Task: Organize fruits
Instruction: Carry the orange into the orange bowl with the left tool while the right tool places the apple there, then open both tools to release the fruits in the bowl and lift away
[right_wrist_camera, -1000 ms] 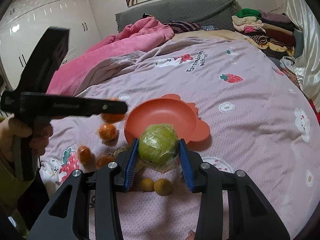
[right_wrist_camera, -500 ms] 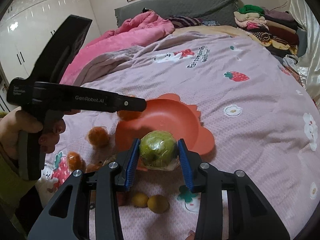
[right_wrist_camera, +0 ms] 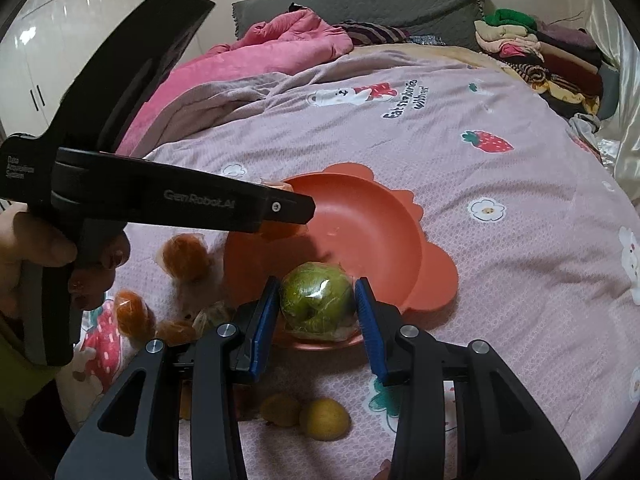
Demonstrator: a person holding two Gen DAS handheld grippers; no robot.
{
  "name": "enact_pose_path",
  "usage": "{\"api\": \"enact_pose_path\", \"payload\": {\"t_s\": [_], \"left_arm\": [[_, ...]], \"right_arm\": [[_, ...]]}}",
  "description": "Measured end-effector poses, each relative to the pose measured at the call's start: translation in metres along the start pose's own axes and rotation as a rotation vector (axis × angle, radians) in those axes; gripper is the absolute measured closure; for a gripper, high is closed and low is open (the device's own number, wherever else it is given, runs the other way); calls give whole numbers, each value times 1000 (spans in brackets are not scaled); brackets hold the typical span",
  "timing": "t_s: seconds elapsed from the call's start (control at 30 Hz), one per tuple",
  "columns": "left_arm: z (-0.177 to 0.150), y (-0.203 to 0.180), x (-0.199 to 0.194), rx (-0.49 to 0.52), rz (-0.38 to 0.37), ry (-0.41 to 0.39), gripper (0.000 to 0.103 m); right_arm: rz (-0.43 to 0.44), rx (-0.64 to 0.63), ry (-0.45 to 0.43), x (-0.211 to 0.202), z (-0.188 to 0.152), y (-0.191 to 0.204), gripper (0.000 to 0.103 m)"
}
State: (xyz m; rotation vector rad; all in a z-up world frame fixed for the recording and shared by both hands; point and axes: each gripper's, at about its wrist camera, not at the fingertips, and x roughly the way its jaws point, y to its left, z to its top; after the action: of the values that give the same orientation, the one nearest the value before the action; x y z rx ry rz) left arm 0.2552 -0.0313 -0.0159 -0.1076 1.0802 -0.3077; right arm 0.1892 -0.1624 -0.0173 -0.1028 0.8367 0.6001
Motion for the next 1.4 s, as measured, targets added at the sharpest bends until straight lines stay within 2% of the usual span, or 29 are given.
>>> {"api": "enact_pose_path", "payload": {"t_s": [0.4,0.57,0.97,1.4], "left_arm": [[-4,5,2,-22,-22,-10,72],[-3,6,-2,-20,-21,-24,72],[-2,8,-16,-25,-33,-63,72],[-7,11,-39,-34,-2,-128,57]], "right_arm": [[-8,5,1,1,-6,0,64],[-17,13,-15,-6,-10,4,57],[-37,20,-53,-29,-11,4,50],[-52,50,-69,-38,-13,-3,36]]}}
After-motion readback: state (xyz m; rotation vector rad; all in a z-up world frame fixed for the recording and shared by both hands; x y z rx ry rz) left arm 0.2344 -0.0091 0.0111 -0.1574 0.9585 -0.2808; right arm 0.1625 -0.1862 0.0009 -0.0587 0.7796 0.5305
